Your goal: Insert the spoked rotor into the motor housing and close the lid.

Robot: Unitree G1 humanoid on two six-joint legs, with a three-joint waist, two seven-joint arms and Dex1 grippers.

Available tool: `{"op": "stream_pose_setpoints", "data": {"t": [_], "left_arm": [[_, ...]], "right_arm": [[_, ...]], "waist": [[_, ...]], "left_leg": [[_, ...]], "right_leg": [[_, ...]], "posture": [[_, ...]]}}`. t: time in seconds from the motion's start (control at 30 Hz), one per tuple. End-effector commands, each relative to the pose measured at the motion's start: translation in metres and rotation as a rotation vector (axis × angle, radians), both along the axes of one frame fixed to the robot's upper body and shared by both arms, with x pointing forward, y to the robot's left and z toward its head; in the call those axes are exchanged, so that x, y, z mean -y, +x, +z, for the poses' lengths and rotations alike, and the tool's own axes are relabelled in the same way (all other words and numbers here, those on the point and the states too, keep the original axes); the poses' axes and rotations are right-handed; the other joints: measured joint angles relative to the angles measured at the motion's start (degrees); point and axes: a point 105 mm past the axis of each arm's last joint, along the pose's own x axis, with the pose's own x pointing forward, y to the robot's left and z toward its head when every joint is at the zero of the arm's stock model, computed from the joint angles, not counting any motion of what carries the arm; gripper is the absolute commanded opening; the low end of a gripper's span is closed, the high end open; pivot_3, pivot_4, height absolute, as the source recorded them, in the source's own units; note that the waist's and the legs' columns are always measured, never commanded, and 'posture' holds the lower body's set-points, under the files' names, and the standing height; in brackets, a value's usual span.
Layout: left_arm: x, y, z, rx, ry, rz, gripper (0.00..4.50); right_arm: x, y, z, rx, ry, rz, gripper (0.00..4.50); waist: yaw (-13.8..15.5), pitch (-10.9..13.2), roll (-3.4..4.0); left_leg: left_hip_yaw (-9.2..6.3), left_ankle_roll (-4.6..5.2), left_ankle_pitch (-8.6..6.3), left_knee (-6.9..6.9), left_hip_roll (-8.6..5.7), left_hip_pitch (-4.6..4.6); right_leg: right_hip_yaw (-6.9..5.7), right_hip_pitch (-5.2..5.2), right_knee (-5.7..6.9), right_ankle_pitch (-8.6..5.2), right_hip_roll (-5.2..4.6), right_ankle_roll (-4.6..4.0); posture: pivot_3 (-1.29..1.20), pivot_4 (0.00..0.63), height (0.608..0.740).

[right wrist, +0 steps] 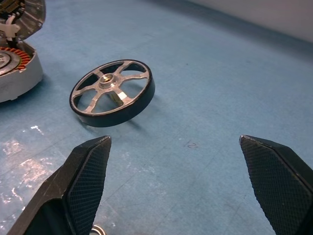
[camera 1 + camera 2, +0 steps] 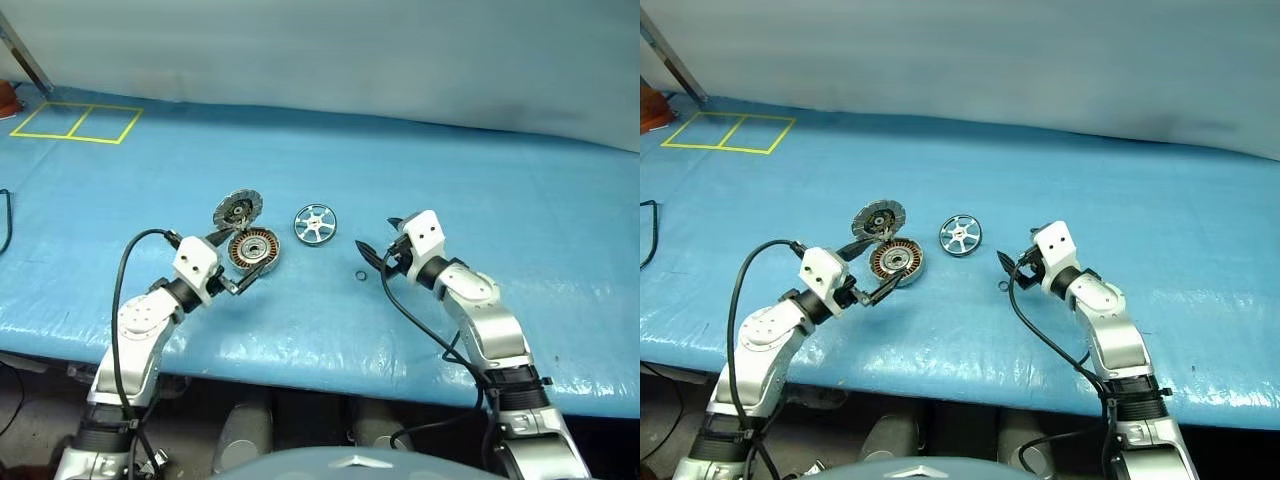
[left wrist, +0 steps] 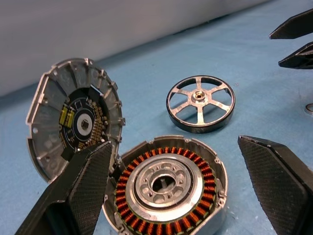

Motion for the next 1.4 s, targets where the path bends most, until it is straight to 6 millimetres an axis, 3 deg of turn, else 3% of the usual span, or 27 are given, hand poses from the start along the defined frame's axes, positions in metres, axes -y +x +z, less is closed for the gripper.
{"op": "stream_pose_setpoints", "data": {"t": [0.03,0.23,0.33,0.5,0.87,1.07,1.23,1.3,1.4], "left_arm": [[0.006,-0.004,0.015,0.054,-0.006,-0.049,4.5],[0.002,0.002,0.015,0.057,-0.002,-0.038,4.5],[0.009,-0.003,0.011,0.041,-0.023,-0.061,4.5],[0.019,-0.012,0.002,0.003,-0.047,-0.091,4.5],[0.024,-0.022,0.004,-0.027,-0.07,-0.16,4.5],[0.026,-0.021,0.01,-0.02,-0.084,-0.17,4.5],[0.025,-0.021,0.012,-0.044,-0.102,-0.169,4.5],[0.024,-0.023,0.011,-0.056,-0.094,-0.173,4.5],[0.021,-0.026,0.009,-0.063,-0.075,-0.178,4.5]], "right_arm": [[-0.001,-0.007,0.011,0.027,-0.01,0.061,4.47],[-0.002,-0.038,0.0,-0.054,-0.006,0.19,4.47],[-0.002,-0.045,-0.012,-0.104,-0.066,0.205,4.47],[0.002,-0.042,-0.005,-0.086,-0.032,0.168,4.47],[0.002,-0.034,0.001,-0.059,-0.027,0.139,4.47],[0.008,-0.022,0.014,0.019,0.0,0.052,4.47],[0.007,-0.016,0.019,0.077,-0.066,0.02,4.47],[0.001,-0.016,0.023,0.085,-0.066,0.046,4.47],[-0.023,-0.022,0.033,0.144,-0.146,0.179,4.47]], "waist": [[0.2,0.0,-0.01],[0.5,0.1,-0.1],[0.2,0.1,-0.11],[0.3,0.1,-0.17],[0.5,0.2,-0.25],[0.5,0.2,-0.27],[0.5,0.2,-0.29],[0.5,0.2,-0.29],[0.2,0.2,-0.28]], "left_leg": [[0.0,0.0,0.0,0.01,0.0,0.0],[0.02,0.0,-0.02,0.0,-0.04,-0.03],[0.06,-0.01,-0.02,0.0,-0.01,0.0],[0.09,-0.02,-0.02,0.02,-0.03,0.0],[0.09,-0.03,-0.03,0.02,-0.03,-0.02],[0.09,-0.04,-0.04,0.01,-0.03,-0.04],[0.09,-0.04,-0.04,0.03,-0.03,-0.04],[0.09,-0.04,-0.04,0.01,-0.03,-0.04],[0.12,-0.04,-0.04,0.0,-0.02,-0.04]], "right_leg": [[0.0,0.0,0.0,0.0,0.0,0.0],[-0.02,0.0,-0.05,0.0,-0.07,0.0],[-0.01,-0.01,-0.03,0.0,-0.08,0.0],[-0.01,0.0,-0.03,0.0,-0.12,0.0],[-0.02,-0.03,-0.04,-0.01,-0.13,0.0],[-0.02,-0.05,-0.05,-0.01,-0.13,0.0],[-0.02,-0.05,-0.04,-0.01,-0.14,0.0],[-0.03,-0.05,-0.05,-0.01,-0.13,0.0],[-0.02,-0.08,-0.04,-0.01,-0.13,0.0]], "posture": [[0.0,0.15,0.74],[0.0,0.15,0.74],[0.0,0.15,0.74],[0.0,0.15,0.74],[0.0,0.15,0.74],[0.0,0.15,0.74],[0.0,0.15,0.74],[0.0,0.15,0.74],[0.0,0.15,0.74]]}}
